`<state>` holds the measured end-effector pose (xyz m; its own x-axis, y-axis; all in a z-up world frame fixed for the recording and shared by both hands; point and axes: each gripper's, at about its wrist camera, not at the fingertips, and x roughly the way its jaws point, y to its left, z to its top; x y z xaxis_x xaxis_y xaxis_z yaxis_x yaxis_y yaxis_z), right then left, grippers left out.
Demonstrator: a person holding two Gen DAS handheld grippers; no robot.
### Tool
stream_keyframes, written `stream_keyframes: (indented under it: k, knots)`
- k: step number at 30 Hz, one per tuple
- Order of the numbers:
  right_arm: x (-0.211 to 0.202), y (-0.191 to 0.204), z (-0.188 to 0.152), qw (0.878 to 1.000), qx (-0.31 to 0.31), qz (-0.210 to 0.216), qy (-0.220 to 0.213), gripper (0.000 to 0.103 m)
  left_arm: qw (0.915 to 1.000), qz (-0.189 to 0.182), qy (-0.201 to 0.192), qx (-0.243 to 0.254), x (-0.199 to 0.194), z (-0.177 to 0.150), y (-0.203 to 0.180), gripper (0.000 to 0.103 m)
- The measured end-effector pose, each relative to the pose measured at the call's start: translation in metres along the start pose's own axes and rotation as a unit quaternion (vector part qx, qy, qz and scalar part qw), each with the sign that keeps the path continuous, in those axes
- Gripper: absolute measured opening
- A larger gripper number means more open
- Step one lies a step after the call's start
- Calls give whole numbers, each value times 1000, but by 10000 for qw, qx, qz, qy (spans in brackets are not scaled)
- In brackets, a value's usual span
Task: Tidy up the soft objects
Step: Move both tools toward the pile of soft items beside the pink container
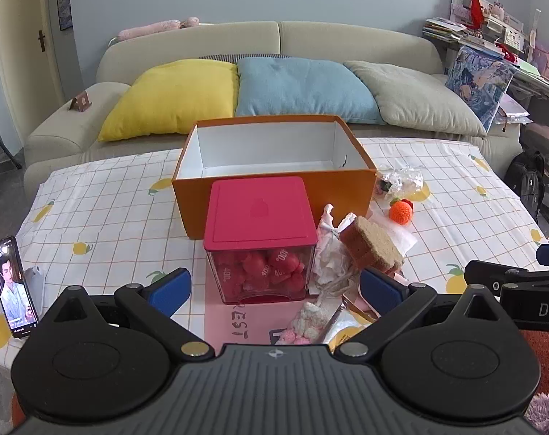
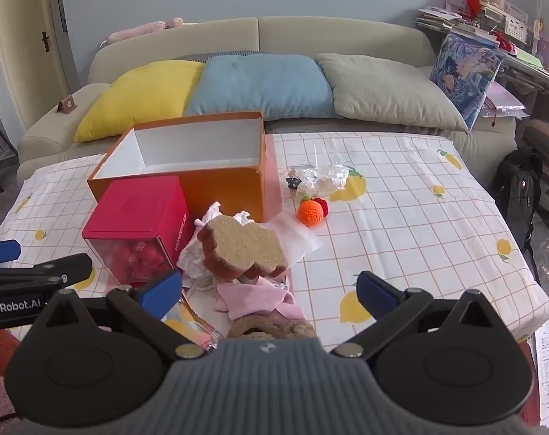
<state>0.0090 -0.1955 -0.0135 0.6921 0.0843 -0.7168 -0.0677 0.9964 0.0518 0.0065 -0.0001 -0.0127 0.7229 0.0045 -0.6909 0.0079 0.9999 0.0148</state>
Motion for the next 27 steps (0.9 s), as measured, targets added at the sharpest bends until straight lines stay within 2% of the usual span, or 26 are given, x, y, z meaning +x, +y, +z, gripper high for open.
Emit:
stream_keyframes:
  k: [13, 27]
  knots:
    - [8, -1, -2, 9995, 15, -47, 317, 100, 9993, 17, 368, 12, 11, -6, 1, 103]
    - [10, -4, -4, 9992, 41, -49, 386, 100, 9990, 29, 440, 31, 13, -8, 1, 103]
